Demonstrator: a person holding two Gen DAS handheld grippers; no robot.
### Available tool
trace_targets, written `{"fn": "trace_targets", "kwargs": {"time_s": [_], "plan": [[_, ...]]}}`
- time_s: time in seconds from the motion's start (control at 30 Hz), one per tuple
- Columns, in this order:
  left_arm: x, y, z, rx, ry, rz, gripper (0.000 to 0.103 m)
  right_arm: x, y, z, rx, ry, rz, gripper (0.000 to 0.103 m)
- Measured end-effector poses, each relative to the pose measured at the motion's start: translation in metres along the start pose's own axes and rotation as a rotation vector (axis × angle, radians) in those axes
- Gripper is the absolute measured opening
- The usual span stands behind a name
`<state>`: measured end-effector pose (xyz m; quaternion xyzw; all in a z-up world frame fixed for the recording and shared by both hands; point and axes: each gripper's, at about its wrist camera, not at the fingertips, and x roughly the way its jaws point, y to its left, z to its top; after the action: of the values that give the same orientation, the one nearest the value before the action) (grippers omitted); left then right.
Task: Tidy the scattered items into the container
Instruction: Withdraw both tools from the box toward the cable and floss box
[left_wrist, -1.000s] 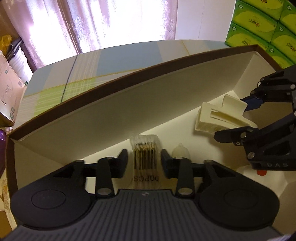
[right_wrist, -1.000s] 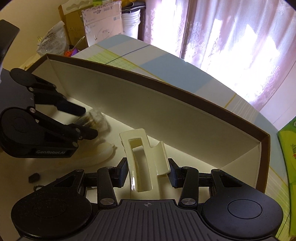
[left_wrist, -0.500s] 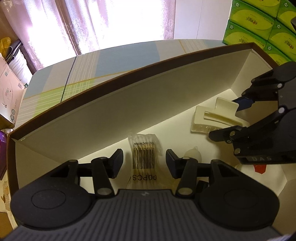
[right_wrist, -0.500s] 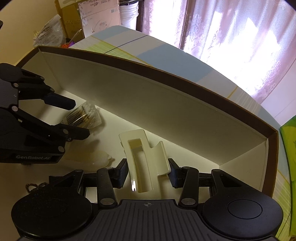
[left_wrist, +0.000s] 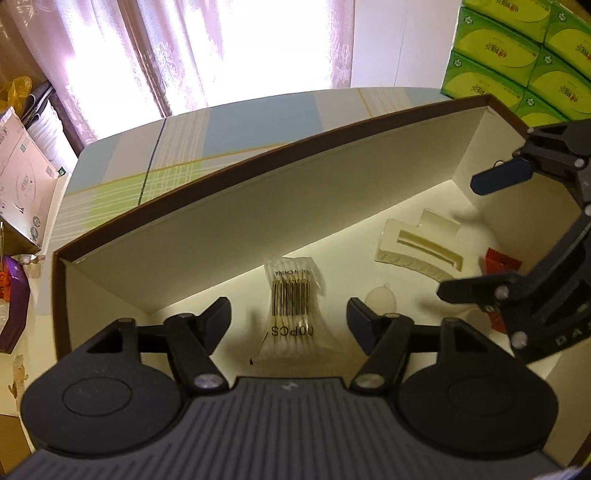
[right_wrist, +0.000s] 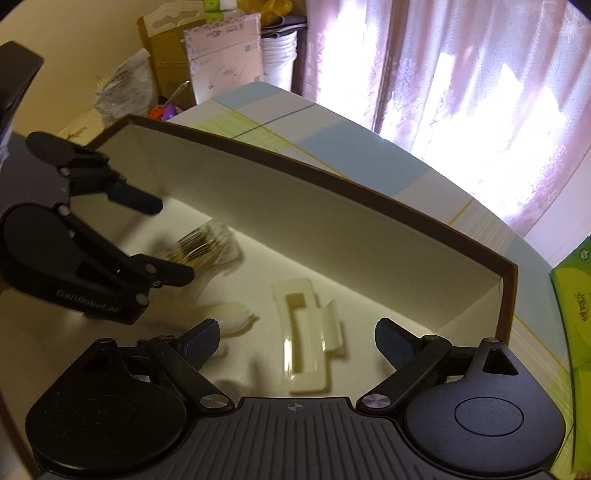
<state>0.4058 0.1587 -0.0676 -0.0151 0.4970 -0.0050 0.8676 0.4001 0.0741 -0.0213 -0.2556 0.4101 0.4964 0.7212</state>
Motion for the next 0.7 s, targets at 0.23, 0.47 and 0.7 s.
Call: {"fn": "trace_targets", "kwargs": {"time_s": [0.23, 0.47, 0.7], "plan": [[-0.026, -0.005, -0.004, -0.014, -0.025, 0.022, 0.085, -0.026, 0.015, -0.015, 0.038, -0.045, 0.034, 0.096], [-0.067, -0.012, -0.012, -0.035, -0.067, 0.048, 0.096, -0.065, 0.032, -0.034, 0.065, -0.098, 0.028, 0.096], [-0.113, -0.026, -0.025, -0.029, -0.114, 0.063, 0.100, -0.098, 0.049, -0.049, 0.100, -0.150, -0.008, 0.096]]}}
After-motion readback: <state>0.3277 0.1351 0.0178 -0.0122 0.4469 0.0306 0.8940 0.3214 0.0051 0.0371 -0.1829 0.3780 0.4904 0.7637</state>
